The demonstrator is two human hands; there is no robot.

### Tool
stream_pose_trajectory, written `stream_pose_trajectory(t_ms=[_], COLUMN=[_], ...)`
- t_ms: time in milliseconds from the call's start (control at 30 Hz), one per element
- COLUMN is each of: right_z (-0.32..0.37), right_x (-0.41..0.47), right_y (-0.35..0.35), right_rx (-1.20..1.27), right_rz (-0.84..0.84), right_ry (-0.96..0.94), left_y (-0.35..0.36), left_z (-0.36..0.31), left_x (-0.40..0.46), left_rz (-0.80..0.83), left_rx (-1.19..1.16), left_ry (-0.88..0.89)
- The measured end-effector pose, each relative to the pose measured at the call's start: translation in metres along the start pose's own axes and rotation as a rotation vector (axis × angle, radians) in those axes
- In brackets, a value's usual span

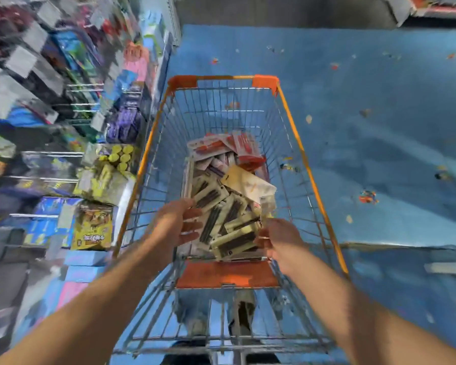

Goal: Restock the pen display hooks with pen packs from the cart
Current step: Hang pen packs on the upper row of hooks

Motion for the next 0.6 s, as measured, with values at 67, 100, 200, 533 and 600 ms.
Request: stream_pose_trajectory(t_ms=[67, 100, 200, 533, 600], right_z=[-0.013, -0.021, -0.048, -0.12, -0.125], right_x=[0.022, 0.033, 0.07, 0.152, 0.164], right_y=[0.002, 0.004, 0.012, 0.033, 0.04], right_rx=[-0.003, 0.007, 0.034, -0.351, -0.577], right_rz=[-0.018, -0.017, -0.045, -0.265, -0.229], right_ry=[0.052, 0.07, 0.104, 0.144, 0.186], left_y=[0.008, 0.013, 0.026, 0.072, 0.083], left_z=[0.011, 0.016, 0.037, 0.131, 0.131], left_x=[0.026, 0.039, 0.083, 0.177, 0.184], left_rz=[0.006, 0.02, 0.034, 0.042, 0.039], left_rx=[0.007, 0.018, 0.074, 0.392, 0.476], left_ry=[-0.074, -0.103, -0.184, -0.234, -0.122])
Point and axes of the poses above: each hand's wrist, its own x-axis towards the middle knuckle, its own y-axis out of the palm, z = x × y, the point moved 4 cm from there along x, towards the middle knuckle, and after that the axes turned 6 degrees about x, right-handed, at the moved point
